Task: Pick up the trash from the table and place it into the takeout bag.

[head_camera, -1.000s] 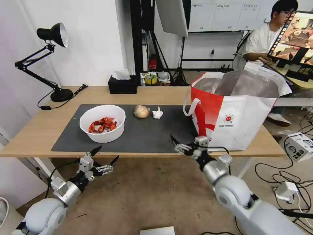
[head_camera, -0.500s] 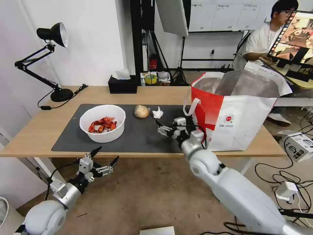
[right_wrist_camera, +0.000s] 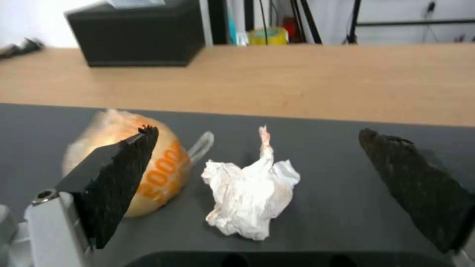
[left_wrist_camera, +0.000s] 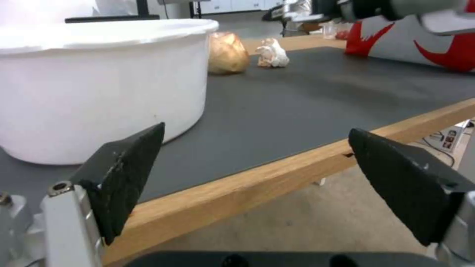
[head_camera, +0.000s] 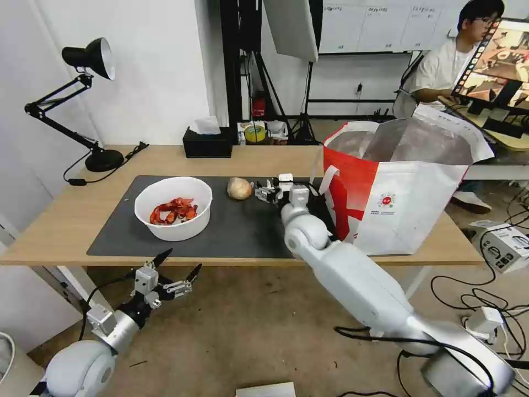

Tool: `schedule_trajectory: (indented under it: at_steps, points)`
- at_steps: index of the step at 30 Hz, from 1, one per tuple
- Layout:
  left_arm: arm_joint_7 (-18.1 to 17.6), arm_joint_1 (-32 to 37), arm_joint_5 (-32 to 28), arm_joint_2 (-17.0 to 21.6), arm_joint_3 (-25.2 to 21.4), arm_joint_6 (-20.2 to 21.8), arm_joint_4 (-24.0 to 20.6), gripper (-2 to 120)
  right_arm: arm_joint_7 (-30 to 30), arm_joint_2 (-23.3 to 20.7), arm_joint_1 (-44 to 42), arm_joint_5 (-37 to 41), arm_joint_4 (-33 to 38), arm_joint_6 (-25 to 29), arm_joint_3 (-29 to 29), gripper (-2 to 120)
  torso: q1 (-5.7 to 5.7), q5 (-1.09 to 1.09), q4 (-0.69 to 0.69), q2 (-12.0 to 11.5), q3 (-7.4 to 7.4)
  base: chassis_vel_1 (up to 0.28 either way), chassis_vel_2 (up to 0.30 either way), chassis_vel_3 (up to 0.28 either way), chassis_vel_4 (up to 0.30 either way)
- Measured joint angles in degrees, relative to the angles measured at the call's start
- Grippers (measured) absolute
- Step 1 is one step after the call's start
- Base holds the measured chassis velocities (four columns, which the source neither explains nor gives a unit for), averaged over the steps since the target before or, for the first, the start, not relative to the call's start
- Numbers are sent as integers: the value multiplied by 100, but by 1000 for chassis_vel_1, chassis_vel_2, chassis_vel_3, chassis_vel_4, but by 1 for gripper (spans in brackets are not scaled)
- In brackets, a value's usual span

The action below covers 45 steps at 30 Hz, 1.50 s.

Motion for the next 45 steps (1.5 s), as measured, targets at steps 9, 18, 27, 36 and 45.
schedule_trajectory:
  at_steps: [9,18,27,36,45]
  points:
    - [-4,-10,25,-31,35,-4,7,100,27,387,217,-67,-671,-137,82,100,0,0,0,0,0,0,0,0,0]
    - [-3,48,36,-40,-12,-15,-23,100,61,638,374,-272,-1093,-308,94,100,-1,1,0,1,-1,0,0,0,0]
    - [-3,128,97,-96,-27,-17,-82,100,133,747,400,-324,-1224,-383,110,100,-1,1,0,0,-1,0,0,0,0]
    - [-4,143,107,-96,-38,-19,-139,100,232,731,369,-320,-1223,-390,144,100,-1,1,0,1,-1,0,0,0,0]
    - [-6,181,103,-88,-74,-19,-167,100,311,735,364,-300,-1204,-406,155,100,-1,1,0,1,-1,0,0,0,0]
